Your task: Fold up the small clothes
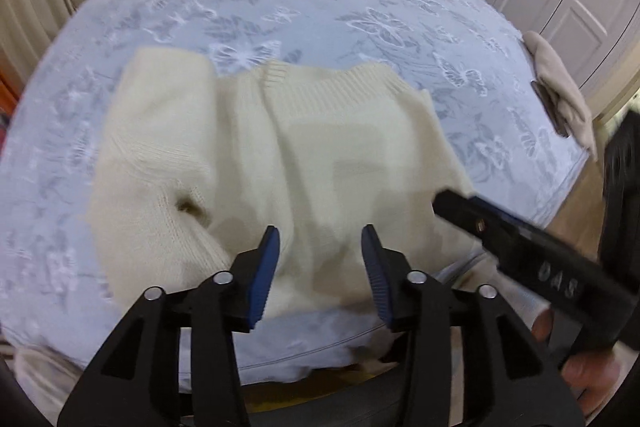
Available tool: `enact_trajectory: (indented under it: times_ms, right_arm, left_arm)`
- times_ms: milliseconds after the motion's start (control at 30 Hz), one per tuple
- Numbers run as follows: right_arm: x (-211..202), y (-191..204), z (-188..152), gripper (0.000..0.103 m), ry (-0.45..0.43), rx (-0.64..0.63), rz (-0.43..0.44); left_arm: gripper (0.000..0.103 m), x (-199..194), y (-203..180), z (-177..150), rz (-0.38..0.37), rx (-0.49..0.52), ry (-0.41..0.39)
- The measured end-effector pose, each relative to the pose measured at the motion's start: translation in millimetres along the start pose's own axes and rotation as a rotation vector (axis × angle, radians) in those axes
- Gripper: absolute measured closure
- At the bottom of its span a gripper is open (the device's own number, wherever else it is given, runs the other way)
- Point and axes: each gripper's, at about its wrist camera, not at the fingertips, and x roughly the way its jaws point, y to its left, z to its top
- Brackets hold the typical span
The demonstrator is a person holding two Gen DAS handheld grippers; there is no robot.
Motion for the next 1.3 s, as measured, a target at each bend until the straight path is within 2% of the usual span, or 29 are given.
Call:
enact_trajectory:
  times_ms: [67, 200, 333, 533, 733, 1000, 1233, 1300]
  right_arm:
    - [12, 17, 8, 0.037, 0.052, -0.018, 0.070]
    - [40, 42, 22, 0.036, 0.136, -0.038, 0.118]
    - [59, 58, 30, 0.036, 0.214, -0.007, 0.159]
    - [67, 91, 34, 0.036, 0.240, -0.082, 0.132]
    - [80, 119, 36, 0.035, 0.303, -0.147, 0.101]
    - [123, 165, 29, 0.032, 0.492, -0.205, 0.108]
    - [179, 215, 15, 0.032, 0.696, -0.272, 0.065]
    - [190, 226, 12, 0.032, 0.735, -0.286, 0.047]
  left_arm:
    - [0.055, -5, 0, -12, 0.029, 0.010, -0.008]
    - [0.054, -14, 22, -24, 0.090, -0.001, 0.009]
    - [0.053, -11, 40, -33, 0.118, -0.027, 0.031]
    - [0.053, -3, 65, -44, 0.114, -0.092, 0.072]
    - [0.053, 4, 91, -58, 0.091, -0.167, 0.107]
    - [0.053, 1, 116, -68, 0.074, -0.232, 0.115]
    - [0.053, -1, 145, -87, 0.056, -0.313, 0.130]
    - [0.046, -3, 155, -93, 0.043, -0.345, 0.128]
